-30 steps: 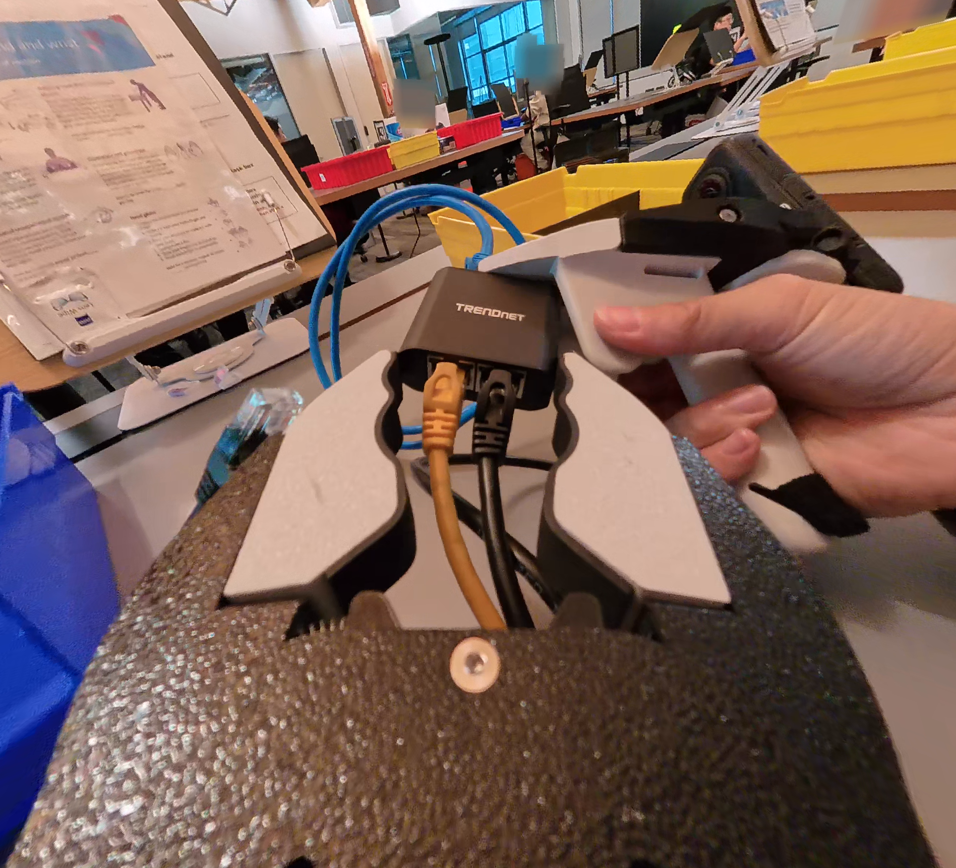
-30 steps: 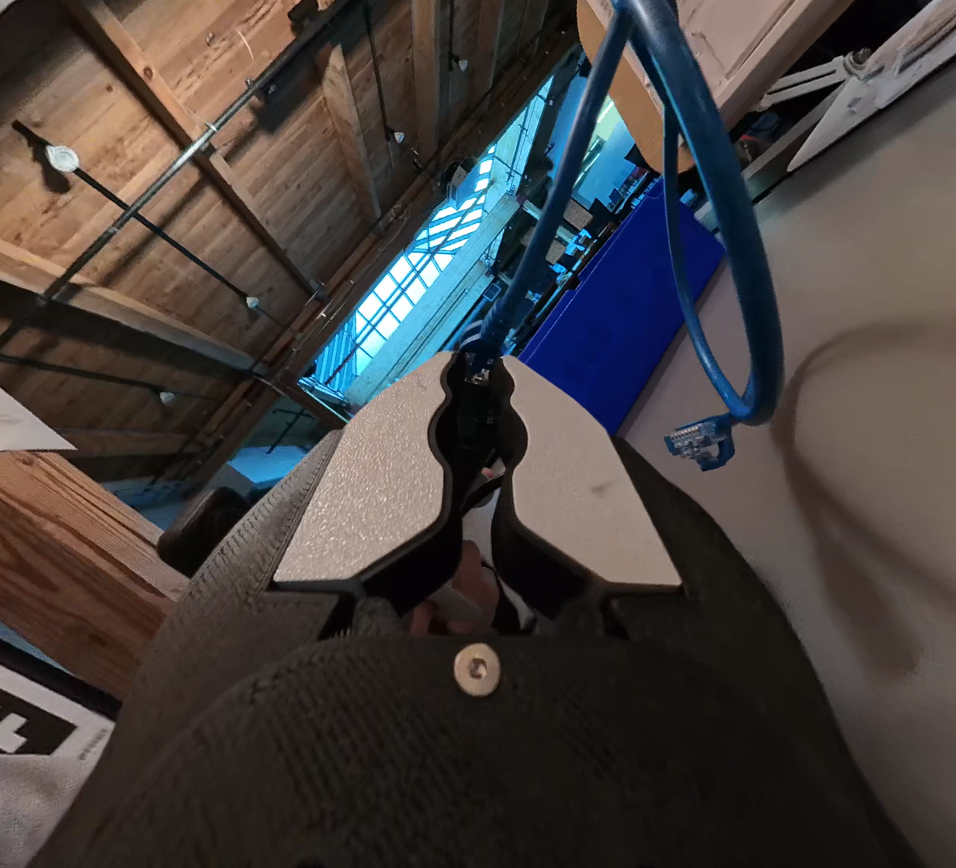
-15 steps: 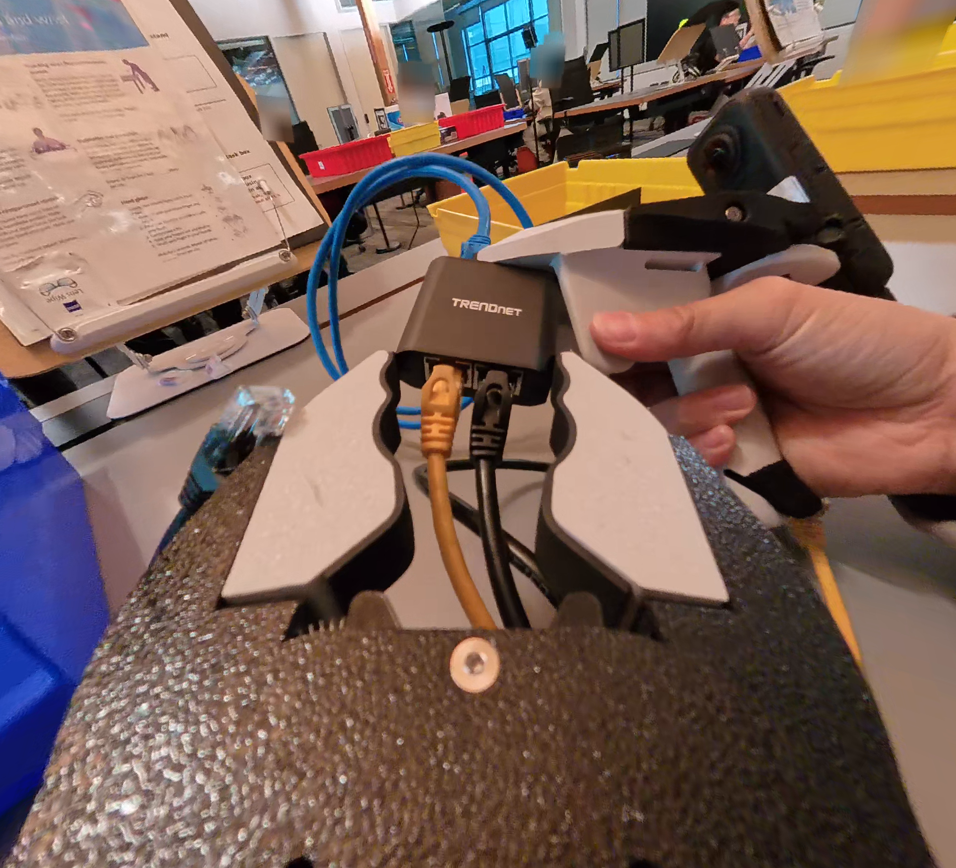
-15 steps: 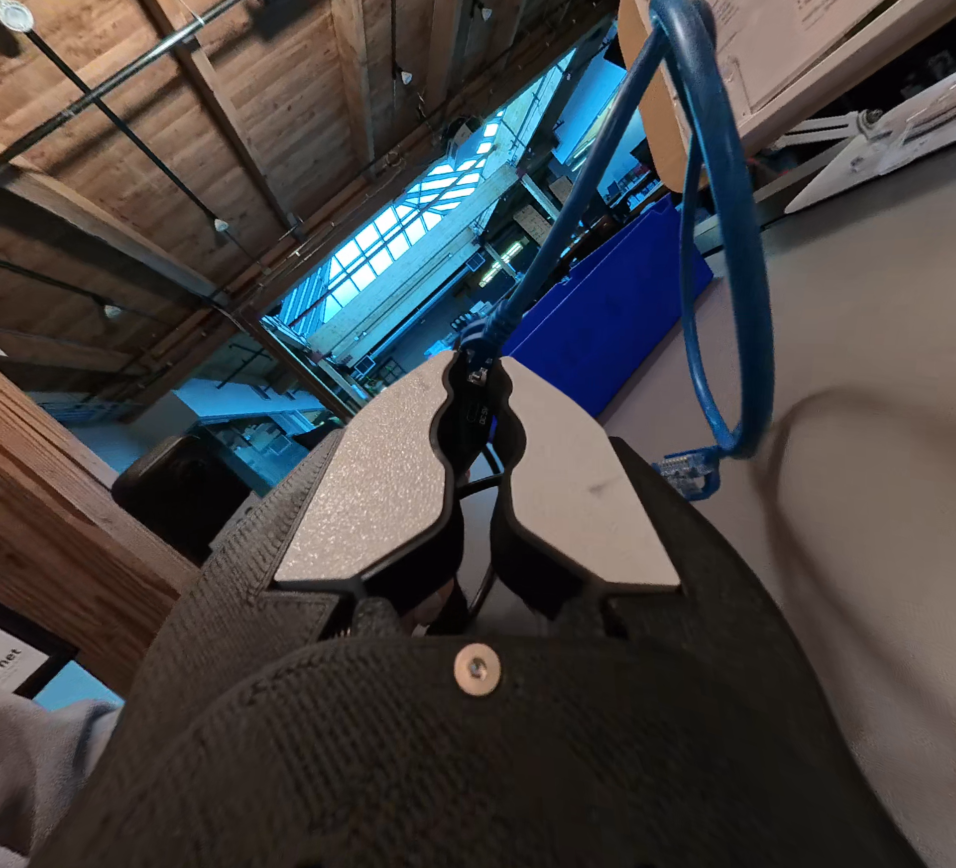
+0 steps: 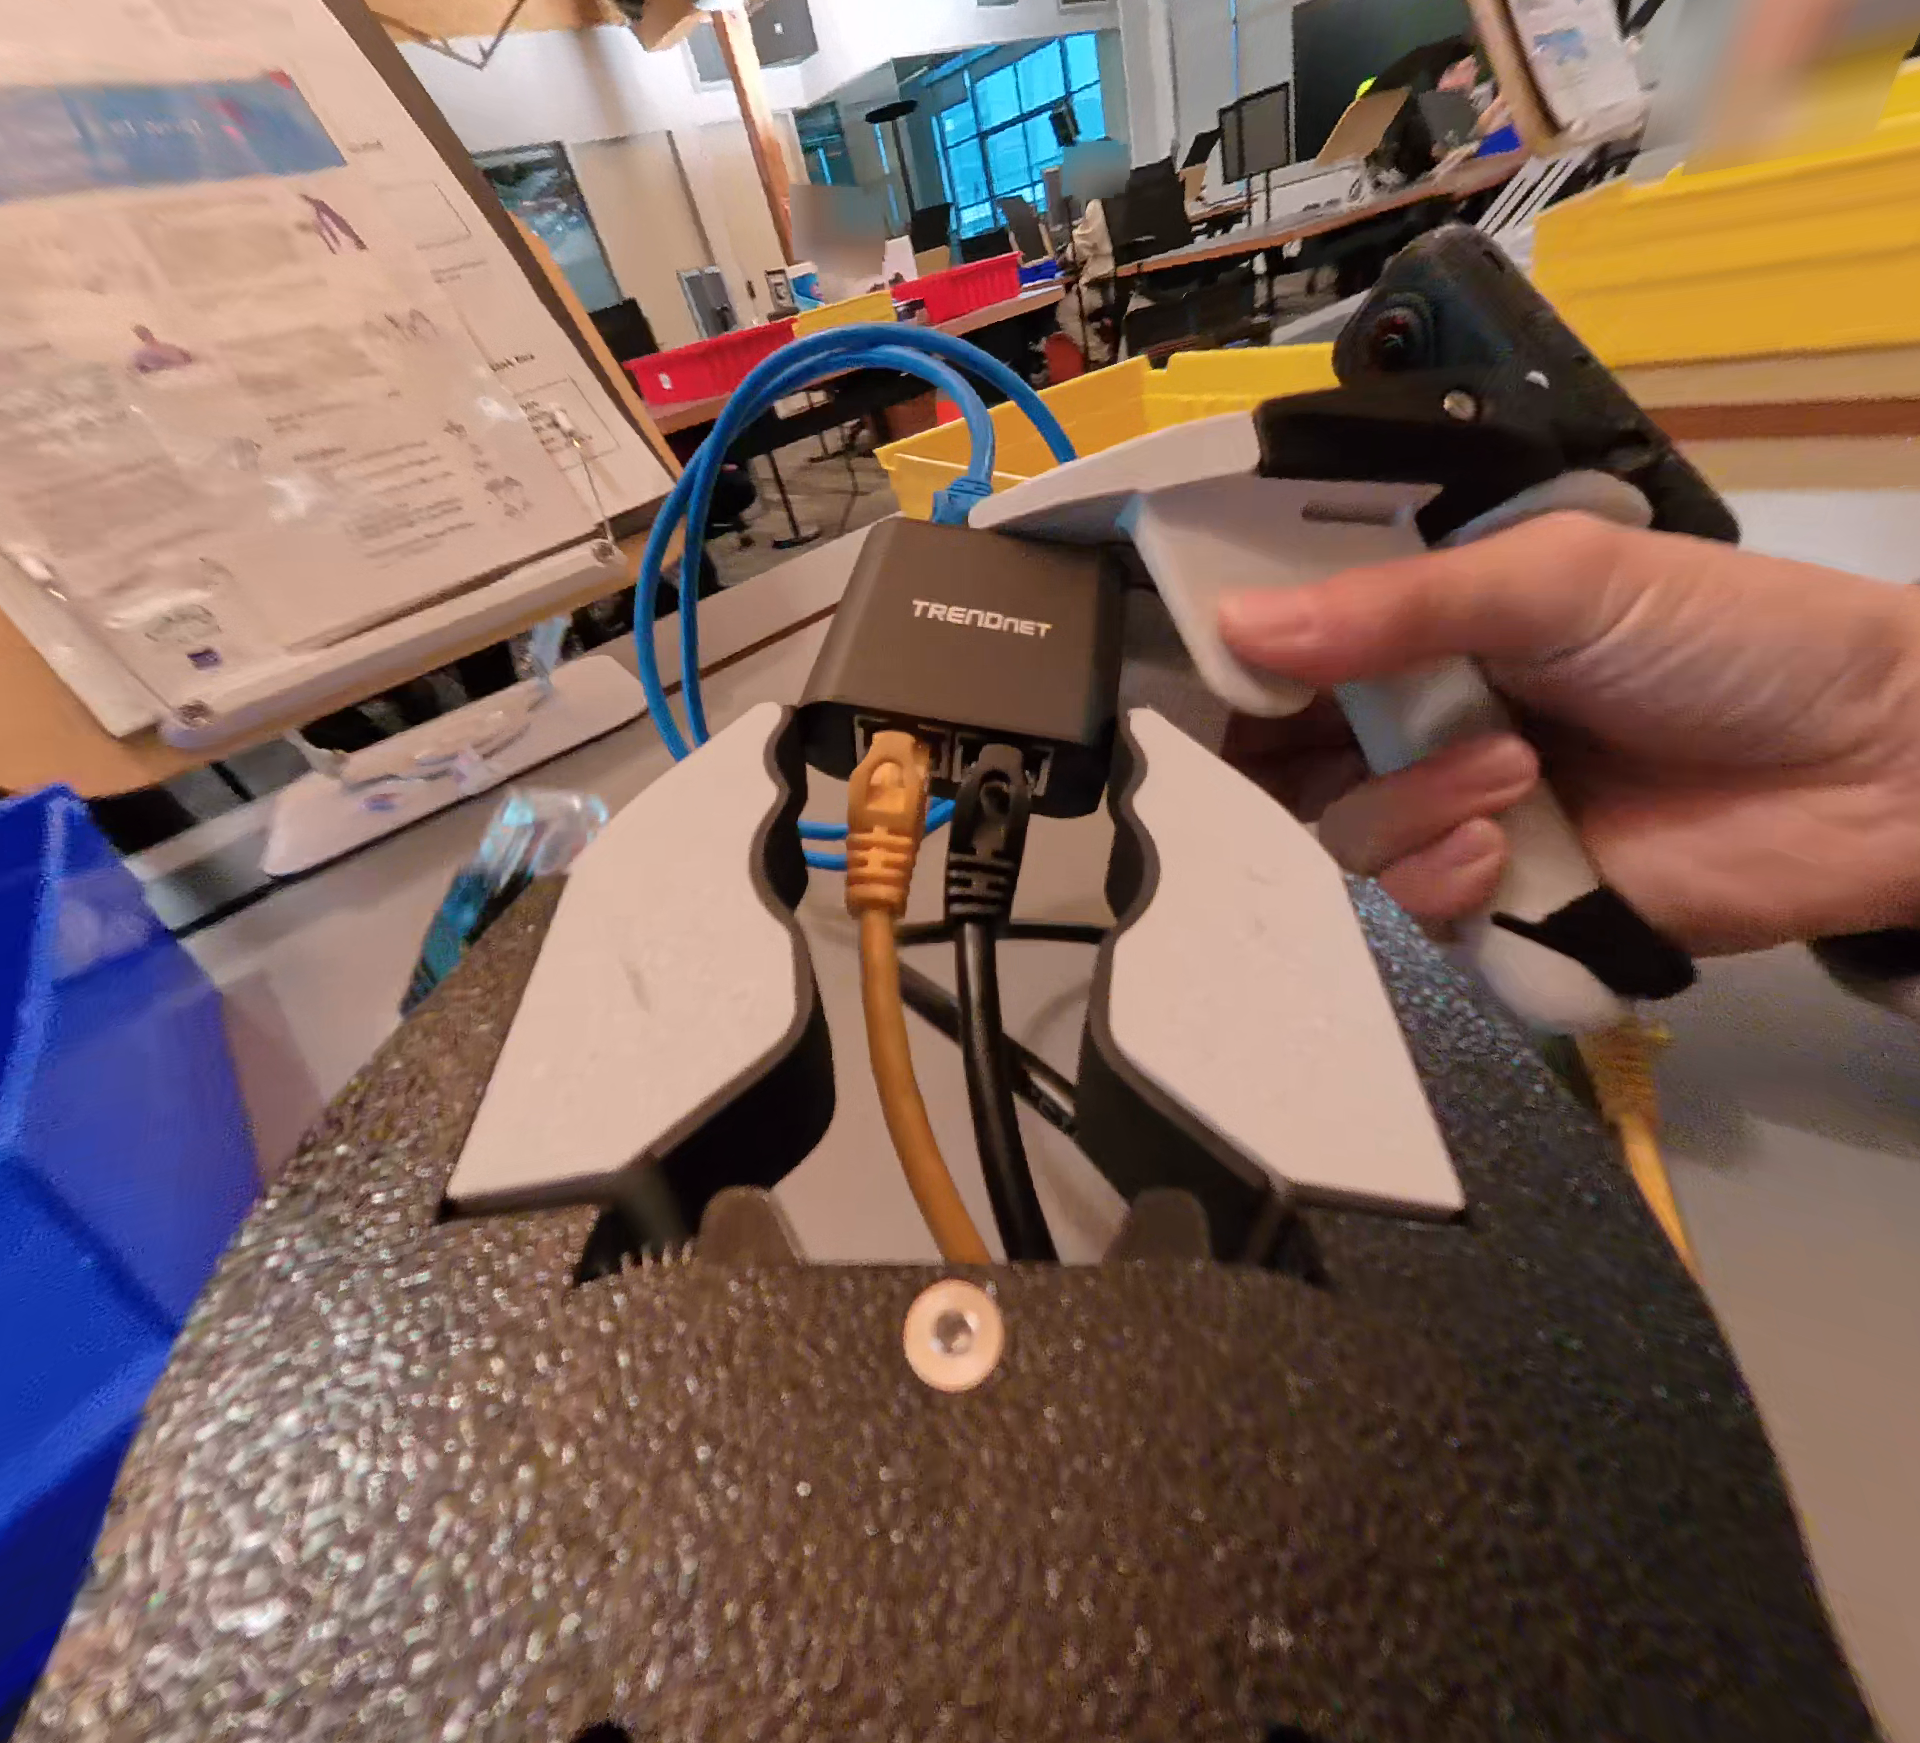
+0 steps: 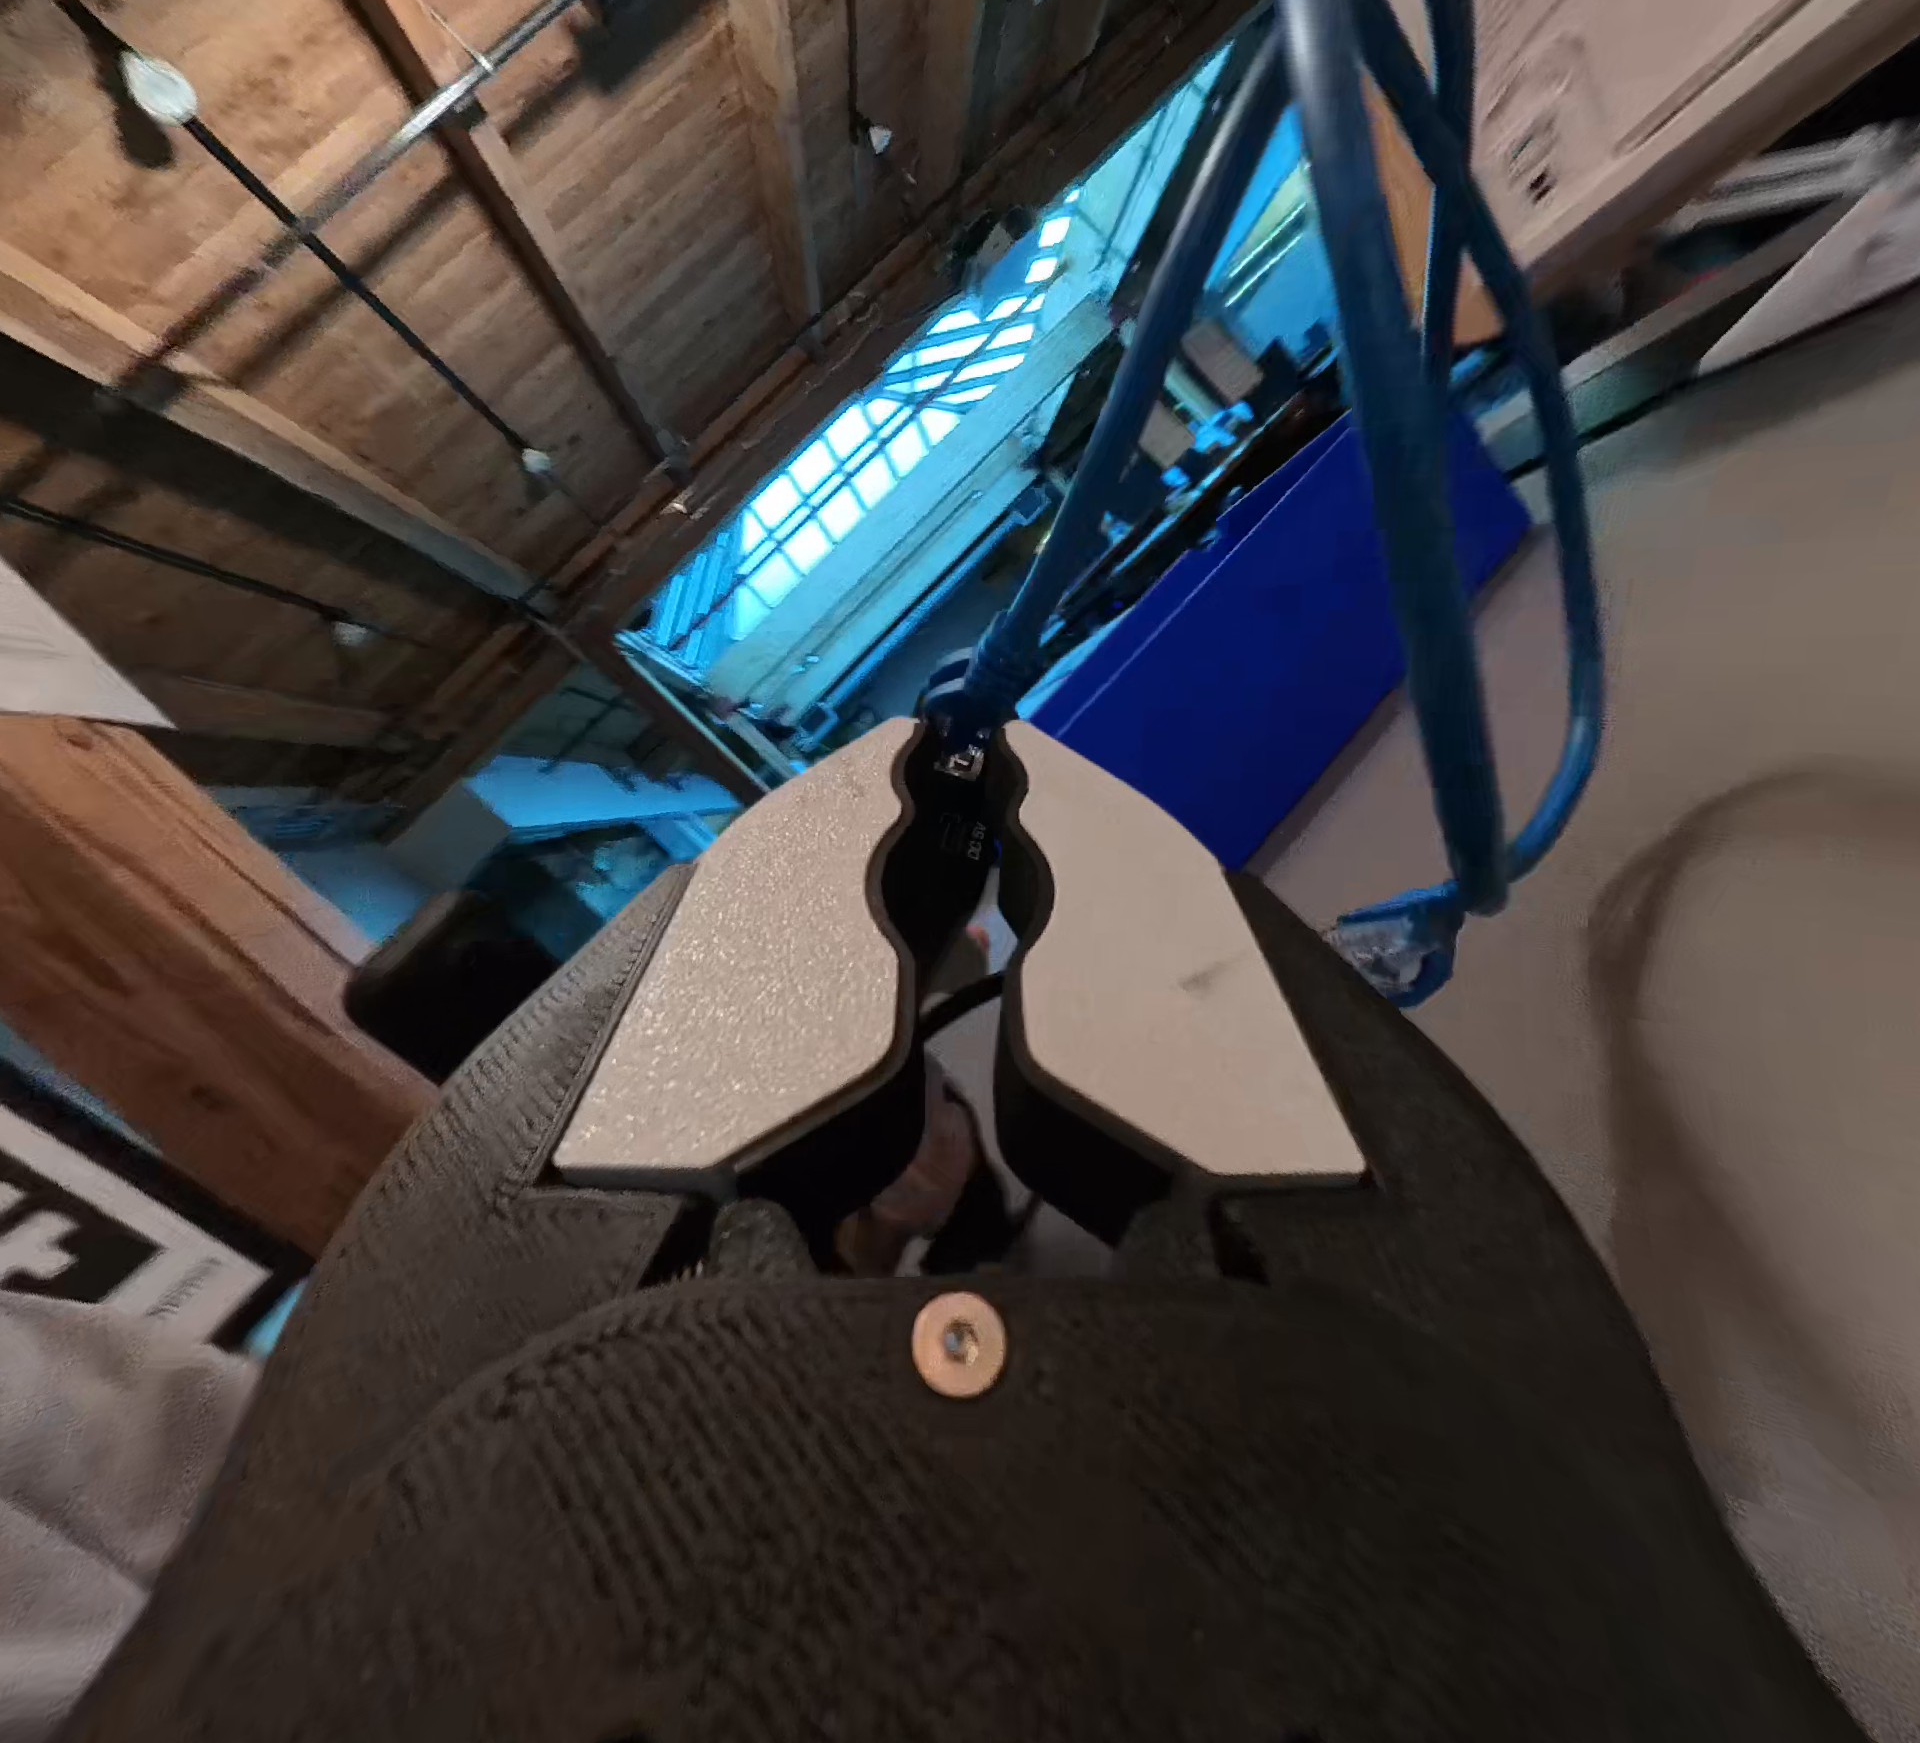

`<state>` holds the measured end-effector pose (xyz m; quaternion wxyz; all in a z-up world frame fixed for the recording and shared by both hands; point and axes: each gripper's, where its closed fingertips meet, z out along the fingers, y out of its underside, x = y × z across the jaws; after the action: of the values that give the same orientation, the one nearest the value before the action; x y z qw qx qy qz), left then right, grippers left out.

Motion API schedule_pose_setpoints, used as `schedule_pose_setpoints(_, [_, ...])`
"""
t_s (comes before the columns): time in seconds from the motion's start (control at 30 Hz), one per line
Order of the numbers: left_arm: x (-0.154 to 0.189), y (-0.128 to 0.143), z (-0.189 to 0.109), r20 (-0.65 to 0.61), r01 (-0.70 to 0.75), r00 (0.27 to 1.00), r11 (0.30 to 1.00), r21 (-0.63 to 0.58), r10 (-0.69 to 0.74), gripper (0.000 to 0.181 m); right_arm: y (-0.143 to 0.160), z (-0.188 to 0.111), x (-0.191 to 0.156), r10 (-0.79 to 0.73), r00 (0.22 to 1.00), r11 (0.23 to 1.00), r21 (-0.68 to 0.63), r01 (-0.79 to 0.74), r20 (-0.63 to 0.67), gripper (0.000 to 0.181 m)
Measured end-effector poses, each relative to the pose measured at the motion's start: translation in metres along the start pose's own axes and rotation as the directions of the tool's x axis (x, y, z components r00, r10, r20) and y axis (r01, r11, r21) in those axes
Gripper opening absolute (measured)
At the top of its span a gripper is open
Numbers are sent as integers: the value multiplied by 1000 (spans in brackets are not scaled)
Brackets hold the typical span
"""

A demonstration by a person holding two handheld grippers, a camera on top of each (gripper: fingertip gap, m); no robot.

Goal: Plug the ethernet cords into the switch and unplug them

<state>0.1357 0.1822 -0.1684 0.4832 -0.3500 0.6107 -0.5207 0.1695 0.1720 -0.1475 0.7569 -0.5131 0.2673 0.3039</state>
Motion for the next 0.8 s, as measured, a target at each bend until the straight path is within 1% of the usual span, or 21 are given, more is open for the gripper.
schedule_pose_setpoints(0.1, [0,-2,1,1,1,1000,1000,-11,-1,55,-2,0,0,42,999,997,69,-41,-9,12])
schedule_pose_setpoints(0.17, [-2,0,0,19,-14,1000,1000,-19,14,55,-3,2,0,84,996,993,87,-82,-18,26])
schedule_pose_setpoints(0.23, [-3,1,0,30,-20,999,1000,-24,21,55,-3,2,1,97,995,991,96,-93,-38,31])
schedule_pose_setpoints(0.33, [0,2,1,28,-58,998,998,-37,59,55,-5,0,5,169,984,979,124,-162,-47,27])
schedule_pose_setpoints(0.4, [2,1,1,38,-110,993,993,-42,111,55,-6,-1,5,195,980,971,144,-189,-27,16])
schedule_pose_setpoints(0.43, [2,2,2,45,-129,990,990,-53,132,55,-6,-2,6,207,978,968,149,-200,-29,15])
schedule_pose_setpoints(0.53, [2,5,2,50,-106,993,992,-69,110,55,-4,-1,9,223,973,968,131,-215,-50,15])
schedule_pose_setpoints(0.63, [2,5,2,55,-126,990,990,-68,130,55,-4,-2,9,243,969,963,129,-236,-42,14])
schedule_pose_setpoints(0.8, [3,10,3,48,-110,992,990,-84,115,55,-1,-2,12,250,967,963,123,-242,-55,14])
